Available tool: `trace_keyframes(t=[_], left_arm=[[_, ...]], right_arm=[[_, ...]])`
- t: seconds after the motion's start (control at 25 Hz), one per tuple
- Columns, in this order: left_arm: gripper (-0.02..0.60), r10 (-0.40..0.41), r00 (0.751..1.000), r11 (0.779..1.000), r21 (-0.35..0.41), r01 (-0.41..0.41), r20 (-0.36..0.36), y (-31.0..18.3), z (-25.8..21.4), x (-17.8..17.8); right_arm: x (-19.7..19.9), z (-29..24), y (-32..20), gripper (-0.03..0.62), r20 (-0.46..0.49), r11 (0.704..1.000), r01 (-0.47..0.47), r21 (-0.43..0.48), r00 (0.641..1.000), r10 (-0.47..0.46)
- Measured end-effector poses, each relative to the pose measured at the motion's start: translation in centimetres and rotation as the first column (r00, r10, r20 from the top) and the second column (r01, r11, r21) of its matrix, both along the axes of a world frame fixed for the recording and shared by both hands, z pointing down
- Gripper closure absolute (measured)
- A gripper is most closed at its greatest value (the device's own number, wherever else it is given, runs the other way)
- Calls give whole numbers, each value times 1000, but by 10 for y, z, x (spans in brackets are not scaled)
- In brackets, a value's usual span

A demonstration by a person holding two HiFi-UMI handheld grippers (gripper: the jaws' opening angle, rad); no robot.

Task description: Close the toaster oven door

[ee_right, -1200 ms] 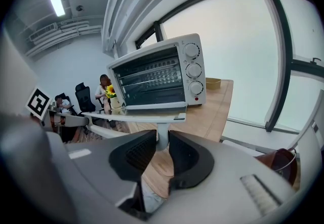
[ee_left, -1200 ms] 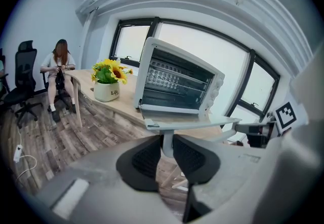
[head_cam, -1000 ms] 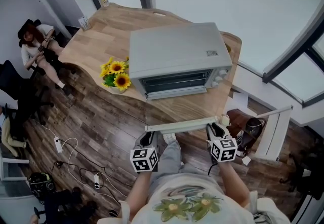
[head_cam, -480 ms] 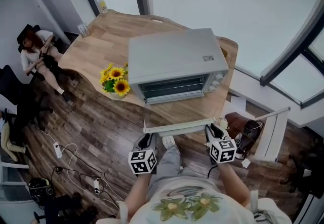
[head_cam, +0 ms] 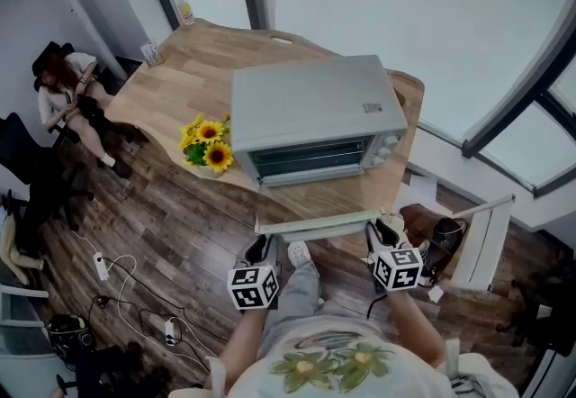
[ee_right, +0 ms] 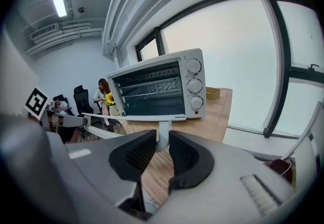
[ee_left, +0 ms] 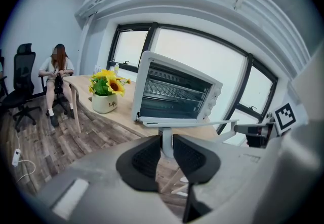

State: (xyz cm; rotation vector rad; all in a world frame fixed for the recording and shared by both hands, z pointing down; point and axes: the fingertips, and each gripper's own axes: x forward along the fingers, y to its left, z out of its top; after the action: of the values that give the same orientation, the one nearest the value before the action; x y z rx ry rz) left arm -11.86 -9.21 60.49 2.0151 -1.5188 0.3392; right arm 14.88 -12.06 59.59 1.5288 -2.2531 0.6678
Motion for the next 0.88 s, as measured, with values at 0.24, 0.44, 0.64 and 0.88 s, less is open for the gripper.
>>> trace_keyframes(t=[0.24, 0.44, 0.64, 0.88], left_arm=[[492, 8, 1000, 1000, 0, -8, -5, 0, -4, 0], [491, 7, 1000, 1000, 10, -7, -16, -4, -8, -1], [491, 3, 1000, 1000, 4, -3, -15, -5, -10, -1], [491, -3, 1000, 1000, 15, 4, -29, -7, -13, -2]], right_arm=[[0, -4, 0, 510, 11, 1000, -9, 0, 1000, 9], [-1, -9, -3, 510, 18, 1000, -18, 14, 1000, 17], [-1, -11, -4, 510, 15, 999, -22, 24, 1000, 21], [-1, -15, -6, 510, 23, 999, -24, 33, 999, 23]])
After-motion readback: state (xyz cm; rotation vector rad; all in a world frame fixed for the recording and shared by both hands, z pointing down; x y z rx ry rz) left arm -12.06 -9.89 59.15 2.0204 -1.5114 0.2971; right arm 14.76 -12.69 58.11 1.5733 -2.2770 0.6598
